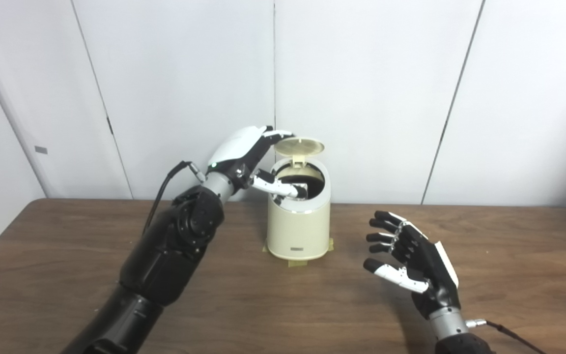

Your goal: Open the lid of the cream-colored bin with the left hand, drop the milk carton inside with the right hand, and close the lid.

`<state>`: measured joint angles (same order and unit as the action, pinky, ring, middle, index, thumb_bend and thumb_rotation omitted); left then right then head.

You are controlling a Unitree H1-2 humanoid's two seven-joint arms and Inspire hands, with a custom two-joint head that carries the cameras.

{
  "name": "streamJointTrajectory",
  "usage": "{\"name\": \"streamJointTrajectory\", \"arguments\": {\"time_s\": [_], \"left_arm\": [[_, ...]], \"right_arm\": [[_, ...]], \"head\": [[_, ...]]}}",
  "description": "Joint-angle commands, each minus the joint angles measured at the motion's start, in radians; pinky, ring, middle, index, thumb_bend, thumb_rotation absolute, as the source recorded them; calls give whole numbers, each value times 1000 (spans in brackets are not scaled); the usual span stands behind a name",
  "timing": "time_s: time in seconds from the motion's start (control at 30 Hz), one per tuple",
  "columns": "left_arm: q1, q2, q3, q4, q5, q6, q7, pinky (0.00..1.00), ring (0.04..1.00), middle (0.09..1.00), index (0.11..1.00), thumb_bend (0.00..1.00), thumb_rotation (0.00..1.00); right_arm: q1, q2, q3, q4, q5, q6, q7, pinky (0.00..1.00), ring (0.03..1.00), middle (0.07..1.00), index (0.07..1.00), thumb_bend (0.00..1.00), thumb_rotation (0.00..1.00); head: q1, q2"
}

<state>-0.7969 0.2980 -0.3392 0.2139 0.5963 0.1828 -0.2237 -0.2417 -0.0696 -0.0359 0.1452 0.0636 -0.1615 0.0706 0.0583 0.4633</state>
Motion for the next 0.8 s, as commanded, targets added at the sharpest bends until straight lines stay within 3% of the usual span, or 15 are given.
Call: {"name": "streamJointTrajectory", "arguments": {"time_s": [0.0, 0.2, 0.4, 0.77], "left_arm": [[-64, 29, -10, -44, 49, -24, 5, 1000, 989, 788, 732, 979, 349], [-61, 54, -28, -67, 88, -83, -2, 1000, 957, 724, 696, 978, 366], [-56, 62, -34, -88, 123, -113, -17, 1000, 957, 733, 700, 985, 404], [5, 42, -34, -117, 121, -164, -14, 1000, 974, 750, 723, 999, 374]], "right_arm": [[-27, -1, -2, -37, 7, -14, -1, 568, 660, 745, 741, 795, 260], [-25, 3, 1, -34, 7, -17, 2, 570, 662, 750, 732, 795, 259], [-26, 11, 0, -32, 16, -14, 2, 562, 661, 751, 730, 803, 242], [-27, 13, 4, -35, 18, -19, 10, 539, 649, 747, 734, 776, 222]], "head": [[2, 1], [-2, 4], [-8, 7], [-16, 15]]}}
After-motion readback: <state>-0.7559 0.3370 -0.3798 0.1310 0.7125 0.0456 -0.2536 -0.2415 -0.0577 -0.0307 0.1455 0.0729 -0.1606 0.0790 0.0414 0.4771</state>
